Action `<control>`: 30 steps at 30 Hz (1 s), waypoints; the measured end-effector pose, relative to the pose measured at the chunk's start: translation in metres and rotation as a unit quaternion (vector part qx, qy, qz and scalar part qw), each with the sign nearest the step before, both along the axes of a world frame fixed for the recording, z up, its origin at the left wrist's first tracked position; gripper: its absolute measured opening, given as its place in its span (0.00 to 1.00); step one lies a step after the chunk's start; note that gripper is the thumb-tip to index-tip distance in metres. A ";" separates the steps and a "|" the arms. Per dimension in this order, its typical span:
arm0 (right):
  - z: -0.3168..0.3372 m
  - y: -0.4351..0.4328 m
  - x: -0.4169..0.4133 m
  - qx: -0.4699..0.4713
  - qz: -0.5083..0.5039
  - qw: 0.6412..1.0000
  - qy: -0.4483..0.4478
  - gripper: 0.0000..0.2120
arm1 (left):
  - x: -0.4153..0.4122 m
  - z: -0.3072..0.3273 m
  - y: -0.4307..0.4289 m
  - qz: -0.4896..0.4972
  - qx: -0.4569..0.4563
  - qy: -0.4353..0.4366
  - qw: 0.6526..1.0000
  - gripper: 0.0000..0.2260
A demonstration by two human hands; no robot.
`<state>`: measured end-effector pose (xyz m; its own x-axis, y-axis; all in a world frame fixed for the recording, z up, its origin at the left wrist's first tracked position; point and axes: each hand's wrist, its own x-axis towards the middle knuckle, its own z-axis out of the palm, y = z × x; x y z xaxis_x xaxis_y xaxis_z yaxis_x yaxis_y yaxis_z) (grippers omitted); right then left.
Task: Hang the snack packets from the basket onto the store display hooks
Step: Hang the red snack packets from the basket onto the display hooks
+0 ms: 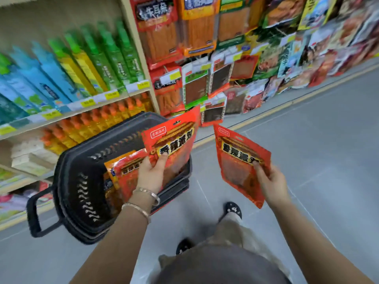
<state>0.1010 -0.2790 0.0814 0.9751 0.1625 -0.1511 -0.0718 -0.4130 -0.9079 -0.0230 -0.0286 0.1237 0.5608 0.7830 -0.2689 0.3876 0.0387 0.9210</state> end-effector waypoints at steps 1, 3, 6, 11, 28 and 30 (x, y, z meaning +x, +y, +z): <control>-0.006 -0.014 0.006 0.008 -0.019 1.000 0.020 0.06 | 0.015 -0.003 -0.010 -0.013 0.003 0.006 1.000 0.04; -0.017 -0.039 0.020 0.025 -0.049 0.997 0.060 0.06 | 0.046 -0.012 -0.031 -0.034 0.002 0.017 0.999 0.04; -0.039 -0.077 0.050 -0.038 -0.067 0.993 0.087 0.10 | 0.090 -0.033 -0.064 -0.066 -0.011 0.054 0.996 0.06; -0.057 -0.127 0.103 -0.046 -0.036 0.986 0.153 0.12 | 0.143 -0.073 -0.118 -0.060 -0.086 0.124 0.987 0.10; 0.002 -0.059 0.350 -0.010 0.046 0.999 0.017 0.12 | 0.356 -0.012 -0.059 0.043 0.005 0.065 0.997 0.22; 0.025 -0.031 0.384 0.024 0.047 0.998 -0.022 0.10 | 0.384 0.006 -0.033 0.054 0.031 0.038 0.997 0.20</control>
<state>0.4852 -0.3102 0.1060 0.9604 0.2607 -0.0986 0.0054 -0.3713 -0.9285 0.3607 -0.0619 0.1295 0.4526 0.8537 -0.2576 0.4535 0.0284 0.8908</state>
